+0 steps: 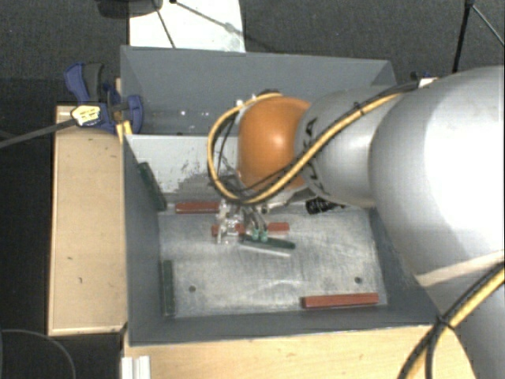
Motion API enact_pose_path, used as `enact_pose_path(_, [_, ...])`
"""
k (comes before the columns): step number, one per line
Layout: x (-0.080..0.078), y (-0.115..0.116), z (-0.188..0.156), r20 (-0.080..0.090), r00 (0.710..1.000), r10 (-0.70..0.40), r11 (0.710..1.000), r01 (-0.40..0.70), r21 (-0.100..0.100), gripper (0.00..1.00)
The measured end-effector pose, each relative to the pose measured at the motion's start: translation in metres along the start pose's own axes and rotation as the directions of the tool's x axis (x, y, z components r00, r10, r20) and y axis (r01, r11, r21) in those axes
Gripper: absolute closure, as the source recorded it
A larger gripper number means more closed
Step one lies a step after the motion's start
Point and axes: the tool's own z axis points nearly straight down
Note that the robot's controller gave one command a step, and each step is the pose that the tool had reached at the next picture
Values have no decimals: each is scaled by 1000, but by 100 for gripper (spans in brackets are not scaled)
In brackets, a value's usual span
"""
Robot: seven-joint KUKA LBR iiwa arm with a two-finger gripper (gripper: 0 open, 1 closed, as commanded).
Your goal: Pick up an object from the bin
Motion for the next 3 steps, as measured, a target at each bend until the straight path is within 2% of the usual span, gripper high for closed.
enact_pose_path(1, [0,0,0,0,1000,1,1000,-1,0,100])
enact_pose_path(2, [2,-24,-6,-10,998,-64,998,64,3,100])
enact_pose_path(3, [27,10,-160,-6,996,-84,996,84,2,100])
